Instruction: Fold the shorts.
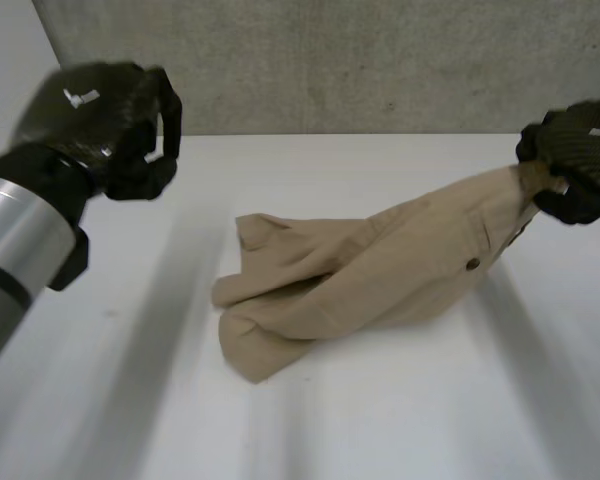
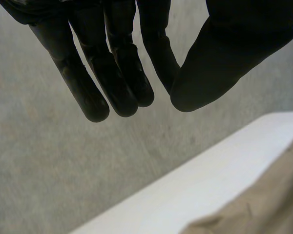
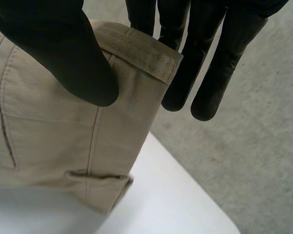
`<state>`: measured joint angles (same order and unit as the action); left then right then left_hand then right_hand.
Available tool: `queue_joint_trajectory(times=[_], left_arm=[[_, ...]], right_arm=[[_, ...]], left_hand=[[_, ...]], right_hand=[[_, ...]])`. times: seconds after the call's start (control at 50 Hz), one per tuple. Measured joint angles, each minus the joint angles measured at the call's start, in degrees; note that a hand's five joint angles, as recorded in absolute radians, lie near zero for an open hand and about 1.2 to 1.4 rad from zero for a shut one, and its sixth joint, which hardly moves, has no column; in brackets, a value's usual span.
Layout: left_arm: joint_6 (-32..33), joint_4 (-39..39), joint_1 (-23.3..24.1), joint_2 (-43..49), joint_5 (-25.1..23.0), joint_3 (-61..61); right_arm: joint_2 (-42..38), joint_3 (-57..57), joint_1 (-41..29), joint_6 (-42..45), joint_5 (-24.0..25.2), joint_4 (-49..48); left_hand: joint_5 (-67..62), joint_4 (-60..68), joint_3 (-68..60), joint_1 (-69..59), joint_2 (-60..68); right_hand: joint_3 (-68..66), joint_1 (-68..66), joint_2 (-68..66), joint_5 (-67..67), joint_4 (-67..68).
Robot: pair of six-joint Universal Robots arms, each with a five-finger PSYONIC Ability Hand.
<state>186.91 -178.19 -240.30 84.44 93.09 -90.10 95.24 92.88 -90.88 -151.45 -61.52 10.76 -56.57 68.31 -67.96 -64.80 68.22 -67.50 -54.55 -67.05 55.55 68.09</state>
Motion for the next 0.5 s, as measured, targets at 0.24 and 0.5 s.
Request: queue_joint_trajectory(times=[0.24,0.5], left_arm=[[-1.1,1.8,0.2,5.4,-6.0,-9.2],[-1.6,-2.4,8.7,17.9,-5.9,-13.4]], right_arm=[[-8.4,-3.5,-3.6,0.0,-7.5,4.2],[-21.8,-5.1,-6.1,-0.7,-19.7,-5.1]], left_hand=[[26.3,-28.1,27.5,24.3,-27.8],[25.6,-27.4,26.9,23.7,-27.1]], right_hand=[[0.0,-0.5,0.0,0.0,0.0],[0.0,-0.5,0.0,0.0,0.0]])
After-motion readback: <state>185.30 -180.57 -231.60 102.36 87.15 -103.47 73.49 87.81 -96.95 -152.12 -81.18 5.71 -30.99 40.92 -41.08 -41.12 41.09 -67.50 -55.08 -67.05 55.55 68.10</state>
